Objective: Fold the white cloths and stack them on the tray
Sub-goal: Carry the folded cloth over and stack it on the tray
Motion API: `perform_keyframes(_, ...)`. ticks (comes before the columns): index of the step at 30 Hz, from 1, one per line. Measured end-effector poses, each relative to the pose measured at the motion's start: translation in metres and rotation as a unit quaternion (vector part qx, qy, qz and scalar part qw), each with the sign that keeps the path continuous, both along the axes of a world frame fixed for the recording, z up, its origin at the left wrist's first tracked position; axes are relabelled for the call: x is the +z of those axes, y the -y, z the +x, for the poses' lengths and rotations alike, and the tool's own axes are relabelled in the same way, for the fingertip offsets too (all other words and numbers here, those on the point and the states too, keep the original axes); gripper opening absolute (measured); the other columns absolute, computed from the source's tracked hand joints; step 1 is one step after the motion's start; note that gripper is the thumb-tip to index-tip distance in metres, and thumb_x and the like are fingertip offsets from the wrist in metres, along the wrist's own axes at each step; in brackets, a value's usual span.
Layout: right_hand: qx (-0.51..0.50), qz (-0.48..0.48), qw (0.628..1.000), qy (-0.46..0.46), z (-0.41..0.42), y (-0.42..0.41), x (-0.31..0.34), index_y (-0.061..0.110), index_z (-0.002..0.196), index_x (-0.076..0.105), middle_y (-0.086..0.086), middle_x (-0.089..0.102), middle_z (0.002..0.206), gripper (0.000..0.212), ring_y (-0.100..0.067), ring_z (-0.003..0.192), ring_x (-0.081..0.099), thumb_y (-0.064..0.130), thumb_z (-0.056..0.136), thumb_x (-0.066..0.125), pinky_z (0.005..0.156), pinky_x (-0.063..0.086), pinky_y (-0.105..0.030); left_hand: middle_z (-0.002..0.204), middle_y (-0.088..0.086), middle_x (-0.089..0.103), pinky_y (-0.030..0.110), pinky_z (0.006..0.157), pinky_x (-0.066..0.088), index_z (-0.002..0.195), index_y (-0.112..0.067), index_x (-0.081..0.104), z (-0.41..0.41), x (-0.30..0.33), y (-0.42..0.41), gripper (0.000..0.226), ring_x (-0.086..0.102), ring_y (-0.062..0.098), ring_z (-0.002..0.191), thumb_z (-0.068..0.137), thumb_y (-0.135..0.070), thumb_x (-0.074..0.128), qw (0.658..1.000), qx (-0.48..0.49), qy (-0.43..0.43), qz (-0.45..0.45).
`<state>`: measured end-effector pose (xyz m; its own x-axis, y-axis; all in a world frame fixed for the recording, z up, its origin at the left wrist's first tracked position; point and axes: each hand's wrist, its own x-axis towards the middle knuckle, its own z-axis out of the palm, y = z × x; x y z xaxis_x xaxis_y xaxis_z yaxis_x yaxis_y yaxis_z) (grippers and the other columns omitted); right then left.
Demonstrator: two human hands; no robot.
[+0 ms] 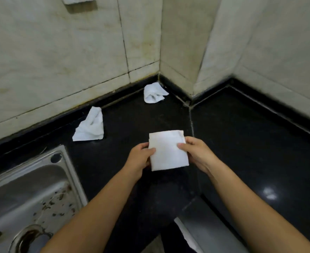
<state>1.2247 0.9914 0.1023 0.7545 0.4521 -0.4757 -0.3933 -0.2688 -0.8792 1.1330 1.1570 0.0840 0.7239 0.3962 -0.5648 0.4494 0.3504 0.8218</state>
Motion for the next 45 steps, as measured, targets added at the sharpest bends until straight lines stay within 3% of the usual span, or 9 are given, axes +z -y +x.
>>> perform_keyframes(4, -0.123, 0.028, 0.992, -0.016, -0.048, 0.073, 0.008, 0.006, 0.098, 0.065, -0.01, 0.07, 0.098, 0.01, -0.024, 0.089, 0.067, 0.006, 0.09, 0.058, 0.083, 0.054, -0.041, 0.1, 0.01, 0.067, 0.028, 0.069, 0.051, 0.092, -0.01, 0.061, -0.014, 0.023, 0.049, 0.008, 0.065, 0.018, 0.085, 0.092, -0.007, 0.054, 0.989, -0.141, 0.037, -0.001)
perform_keyframes(12, -0.34, 0.055, 0.939, 0.003, -0.163, 0.249, 0.025, 0.003, 0.099, 0.064, -0.013, 0.07, 0.101, 0.011, -0.025, 0.089, 0.067, 0.006, 0.091, 0.057, 0.082, 0.055, -0.041, 0.091, 0.004, 0.069, 0.031, 0.08, 0.052, 0.083, -0.013, 0.06, -0.038, 0.049, 0.213, 0.012, 0.065, 0.016, 0.083, 0.092, -0.007, 0.056, 0.934, -0.356, 0.032, -0.008)
perform_keyframes(18, -0.506, 0.045, 0.861, 0.002, -0.31, 0.397, 0.018, -0.006, 0.11, 0.061, -0.019, 0.068, 0.106, 0.022, -0.03, 0.096, 0.065, 0.004, 0.091, 0.056, 0.092, 0.051, -0.049, 0.076, -0.002, 0.07, 0.024, 0.067, 0.053, 0.078, -0.015, 0.059, -0.108, 0.043, 0.389, 0.015, 0.065, 0.011, 0.074, 0.091, -0.007, 0.056, 0.852, -0.524, 0.018, -0.008)
perform_keyframes(25, -0.677, 0.022, 0.735, -0.022, -0.545, 0.592, 0.01, 0.006, 0.101, 0.063, -0.009, 0.067, 0.096, 0.012, -0.018, 0.081, 0.063, 0.007, 0.091, 0.057, 0.071, 0.051, -0.029, 0.073, 0.004, 0.065, 0.023, 0.062, 0.053, 0.077, -0.012, 0.06, -0.282, 0.021, 0.64, 0.016, 0.06, 0.012, 0.062, 0.091, -0.005, 0.057, 0.719, -0.694, 0.003, -0.044)
perform_keyframes(28, -0.718, 0.019, 0.696, -0.018, -0.627, 0.664, 0.018, 0.01, 0.097, 0.065, -0.003, 0.068, 0.087, 0.011, -0.014, 0.075, 0.063, 0.006, 0.09, 0.057, 0.06, 0.053, -0.023, 0.059, 0.0, 0.063, 0.017, 0.046, 0.046, 0.075, -0.012, 0.058, -0.353, 0.024, 0.732, 0.018, 0.057, 0.007, 0.048, 0.091, -0.004, 0.057, 0.678, -0.733, -0.003, -0.051)
perform_keyframes(31, -0.743, 0.02, 0.669, -0.01, -0.675, 0.728, 0.024, 0.008, 0.103, 0.063, -0.007, 0.067, 0.088, 0.014, -0.017, 0.074, 0.061, 0.005, 0.09, 0.058, 0.063, 0.05, -0.026, 0.067, -0.001, 0.065, 0.022, 0.063, 0.051, 0.074, -0.017, 0.059, -0.395, 0.026, 0.807, 0.019, 0.059, 0.011, 0.064, 0.09, -0.006, 0.058, 0.651, -0.757, -0.006, -0.061)
perform_keyframes(35, -0.764, 0.026, 0.644, 0.004, -0.7, 0.803, 0.03, 0.006, 0.105, 0.062, -0.008, 0.066, 0.086, 0.017, -0.011, 0.065, 0.064, 0.002, 0.09, 0.057, 0.048, 0.05, -0.018, 0.063, -0.003, 0.066, 0.022, 0.063, 0.05, 0.073, -0.017, 0.059, -0.417, 0.035, 0.894, 0.019, 0.059, 0.009, 0.061, 0.089, -0.006, 0.059, 0.638, -0.768, 0.009, -0.058)
perform_keyframes(41, -0.767, 0.021, 0.639, 0.049, -0.69, 0.946, 0.054, -0.003, 0.11, 0.061, -0.008, 0.066, 0.084, 0.021, -0.009, 0.054, 0.064, 0.003, 0.09, 0.058, 0.044, 0.047, -0.019, 0.086, 0.005, 0.069, 0.027, 0.073, 0.053, 0.074, -0.016, 0.059, -0.4, 0.058, 1.037, 0.016, 0.065, 0.018, 0.08, 0.088, -0.008, 0.061, 0.622, -0.776, 0.07, -0.073)
perform_keyframes(45, -0.752, 0.013, 0.65, 0.109, -0.669, 1.045, 0.104, -0.004, 0.114, 0.058, -0.007, 0.064, 0.08, 0.023, -0.005, 0.054, 0.063, 0.0, 0.092, 0.054, 0.042, 0.048, -0.017, 0.08, 0.005, 0.062, 0.021, 0.062, 0.05, 0.071, -0.017, 0.056, -0.379, 0.107, 1.141, 0.019, 0.057, 0.013, 0.068, 0.088, -0.011, 0.061, 0.612, -0.773, 0.15, -0.073)
